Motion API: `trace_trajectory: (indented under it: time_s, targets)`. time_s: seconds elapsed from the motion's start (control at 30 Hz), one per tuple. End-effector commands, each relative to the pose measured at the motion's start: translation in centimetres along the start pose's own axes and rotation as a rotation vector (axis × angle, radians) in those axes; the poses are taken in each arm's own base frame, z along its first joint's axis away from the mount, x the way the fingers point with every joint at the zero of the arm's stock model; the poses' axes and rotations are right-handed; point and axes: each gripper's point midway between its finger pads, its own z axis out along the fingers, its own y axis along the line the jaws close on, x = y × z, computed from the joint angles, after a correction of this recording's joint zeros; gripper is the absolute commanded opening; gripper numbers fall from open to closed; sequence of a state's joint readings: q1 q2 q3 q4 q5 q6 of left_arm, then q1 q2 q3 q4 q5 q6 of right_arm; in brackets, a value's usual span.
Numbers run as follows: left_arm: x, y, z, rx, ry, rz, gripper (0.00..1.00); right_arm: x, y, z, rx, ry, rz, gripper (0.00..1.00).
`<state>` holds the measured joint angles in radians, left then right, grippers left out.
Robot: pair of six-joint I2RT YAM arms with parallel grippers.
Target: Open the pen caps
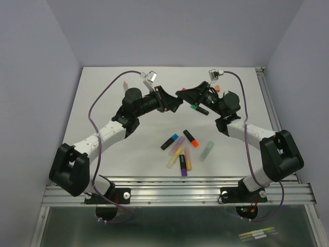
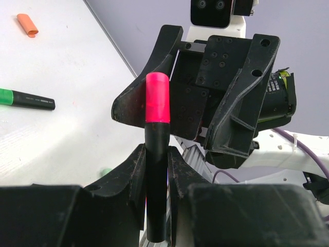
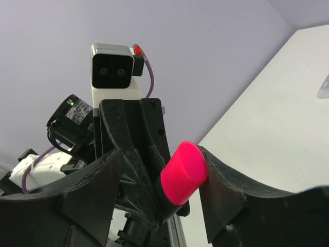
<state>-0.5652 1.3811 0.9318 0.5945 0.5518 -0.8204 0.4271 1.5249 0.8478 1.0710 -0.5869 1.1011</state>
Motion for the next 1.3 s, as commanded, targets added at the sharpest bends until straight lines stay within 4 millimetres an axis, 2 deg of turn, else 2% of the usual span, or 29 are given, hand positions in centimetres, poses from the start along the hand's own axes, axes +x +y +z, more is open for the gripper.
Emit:
trace_trajectory:
  time_s: [0.0,0.13,0.3,0.33,0.5,0.57,0.67,0.7,0.73,1.03,1.1,1.13,1.2,1.23,1.27]
  targets:
    - [-1.5,-1.9,-0.4,0.061,-0.048,0.048,0.0,-1.6,2.3,0.1,-0.039,-0.068,-0.067,0.64]
    - [-1.3,-1.7,-0.5,0.058,-0.044,0.042,0.0,-1.9,2.6,0.4,-0.039,-0.07,-0.072,0.62]
    - [-1.4,-1.9,-0.5,0.059,-0.049,0.044,0.0,-1.5,2.5,0.5,-0.036,-0.059,-0.059,0.52]
    - [-1.3,-1.7,-0.5,0.054,-0.049,0.041,0.0,-1.5,2.4,0.6,-0.031,-0.06,-0.057,0.47]
    - [-1.1,-1.4,-0.5,0.048,-0.045,0.032,0.0,-1.5,2.5,0.6,-0.027,-0.072,-0.059,0.35]
    - [-1.0,-1.4,-0.5,0.048,-0.043,0.031,0.0,-1.9,2.3,0.7,-0.012,-0.095,-0.069,0.26]
    - [-0.7,-1.5,-0.8,0.051,-0.04,0.033,0.0,-2.7,1.7,0.8,0.018,-0.136,-0.08,0.18]
    - [-0.4,-1.2,-0.9,0.046,-0.034,0.03,0.0,-3.0,1.5,0.9,0.028,-0.152,-0.083,0.08]
    - [-0.2,-1.1,-1.1,0.045,-0.033,0.028,0.0,-3.6,1.2,1.1,0.046,-0.177,-0.076,0.01]
    - [2.2,0.4,-3.2,0.014,-0.03,0.012,0.0,-7.8,0.3,1.8,0.159,-0.338,-0.09,0.01]
    - [3.0,0.7,-3.9,0.006,-0.027,0.012,0.0,-10.0,-0.1,1.6,0.229,-0.428,-0.112,0.01]
    - [3.2,0.9,-4.2,0.002,-0.028,0.013,0.0,-11.2,-1.4,1.0,0.321,-0.482,-0.127,0.01]
    - [3.9,1.2,-4.8,-0.007,-0.024,0.013,0.0,-12.7,-2.2,0.6,0.388,-0.54,-0.148,0.01]
    - [4.0,0.9,-5.1,0.002,-0.022,0.014,0.0,-14.2,-3.4,-0.3,0.465,-0.614,-0.172,0.01]
    - [4.5,1.2,-5.4,-0.001,-0.017,0.008,0.0,-15.4,-3.8,-0.5,0.496,-0.645,-0.192,0.01]
